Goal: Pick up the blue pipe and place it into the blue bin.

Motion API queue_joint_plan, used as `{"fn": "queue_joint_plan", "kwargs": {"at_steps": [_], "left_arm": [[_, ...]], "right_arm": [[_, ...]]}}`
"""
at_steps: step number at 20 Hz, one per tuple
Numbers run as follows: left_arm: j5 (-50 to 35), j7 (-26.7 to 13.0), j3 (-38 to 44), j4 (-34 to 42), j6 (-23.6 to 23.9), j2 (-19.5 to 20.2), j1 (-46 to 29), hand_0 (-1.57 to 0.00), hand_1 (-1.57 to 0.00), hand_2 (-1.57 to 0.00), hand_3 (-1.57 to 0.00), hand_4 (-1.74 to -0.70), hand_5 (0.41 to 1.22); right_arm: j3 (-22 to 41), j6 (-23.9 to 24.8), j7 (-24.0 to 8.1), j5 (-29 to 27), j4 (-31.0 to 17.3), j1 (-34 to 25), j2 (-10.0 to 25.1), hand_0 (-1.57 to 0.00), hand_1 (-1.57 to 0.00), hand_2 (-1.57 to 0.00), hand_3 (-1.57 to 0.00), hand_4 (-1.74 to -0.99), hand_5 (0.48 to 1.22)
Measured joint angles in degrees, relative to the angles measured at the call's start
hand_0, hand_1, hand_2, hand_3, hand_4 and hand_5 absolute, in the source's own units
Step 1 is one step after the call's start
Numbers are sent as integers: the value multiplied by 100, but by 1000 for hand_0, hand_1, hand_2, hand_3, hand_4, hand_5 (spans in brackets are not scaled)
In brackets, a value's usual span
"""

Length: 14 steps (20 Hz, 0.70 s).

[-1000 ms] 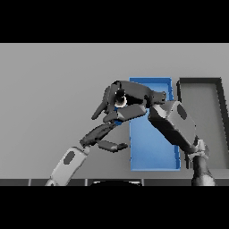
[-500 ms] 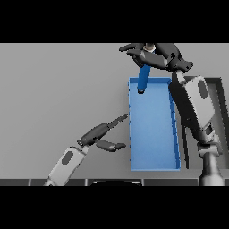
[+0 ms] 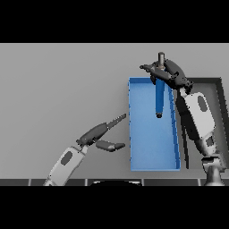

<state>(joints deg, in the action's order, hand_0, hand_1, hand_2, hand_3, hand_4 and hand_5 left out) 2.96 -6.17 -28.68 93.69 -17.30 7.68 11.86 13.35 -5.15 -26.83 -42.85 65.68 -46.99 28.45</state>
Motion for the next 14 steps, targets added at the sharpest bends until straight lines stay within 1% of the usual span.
{"fn": "queue_joint_plan", "kwargs": {"at_steps": [1, 2, 3, 4, 5, 6, 7, 8, 9, 10, 11, 12, 13, 14], "left_arm": [[-35, 0, 2, 43, -30, 33, -41, 1, 1, 1, 1, -877, 479], [-14, -56, -23, 72, 6, 0, -54, 1, 1, 1, 1, -879, 477], [6, -22, -11, 43, 0, 42, -81, 1, 1, 1, 1, -880, 475], [14, 0, -55, 81, -4, 31, -136, 1, 1, 1, 1, -881, 476], [2, 7, 0, 59, -16, 69, -57, 1, 1, 1, 1, -883, 479], [11, -5, -9, 22, -1, 28, -33, 1, 1, 1, 1, -885, 481], [-9, 0, -30, 38, -11, -3, -45, 1, 1, 1, 1, -886, 483], [27, -113, -37, -61, 23, -80, 34, 1, 1, 1, 1, -885, 486], [36, -70, -46, -49, 4, -57, 27, 1, 1, 1, 1, -883, 490], [38, 1, -35, -16, 33, -45, -27, 1, 1, 1, 1, -882, 493], [5, 25, -17, 40, 10, -7, -27, 1, 1, 1, 1, -880, 495], [-7, 16, -10, 76, -5, 26, -36, 1, 1, 1, 1, -880, 497], [-21, -41, 31, 10, -11, 41, -9, 1, 1, 1, 1, -881, 497], [-3, 6, 0, 22, -4, 24, -36, 1, 1, 1, 1, -881, 496]], "right_arm": [[5, 174, -176, -26, 81, 124, 70, -1571, -1571, -1571, -1571, -1499, 1221], [79, 234, -323, 23, 121, 261, 140, -1571, -1571, -1571, -1281, -1547, 1221], [146, 296, -523, 29, 159, 409, 227, -1571, -1571, -1571, -1025, -1586, 1221], [225, 296, -676, 141, 223, 561, 249, -1571, -1571, -1571, -820, -1617, 1221], [305, 263, -810, 202, 203, 617, 278, -1571, -1571, -1571, -681, -1642, 1221], [396, 216, -810, 251, 248, 751, 343, -1571, -1571, -1571, -617, -1662, 1221], [631, 272, -809, 222, 149, 754, 439, -1571, -1571, -1571, -808, -1617, 1199], [838, 312, -810, 192, 10, 782, 488, -1571, -1514, -1454, -960, -1573, 1188], [1231, 494, -810, -117, -198, 695, 648, -1257, -1211, -1163, -768, -1515, 1176], [1592, 640, -810, -449, -420, 590, 741, -1005, -968, -930, -614, -1451, 1146], [1950, 789, -810, -879, -600, 494, 854, -804, -775, -744, -491, -1385, 1114], [2266, 898, -811, -1251, -673, 391, 943, -643, -619, -595, -393, -1334, 1135], [2519, 875, -810, -1576, -741, 268, 986, -514, -495, -476, -314, -1296, 1152], [2722, 634, -810, -1734, -689, 212, 1130, -411, -396, -380, -251, -1264, 1108]]}}
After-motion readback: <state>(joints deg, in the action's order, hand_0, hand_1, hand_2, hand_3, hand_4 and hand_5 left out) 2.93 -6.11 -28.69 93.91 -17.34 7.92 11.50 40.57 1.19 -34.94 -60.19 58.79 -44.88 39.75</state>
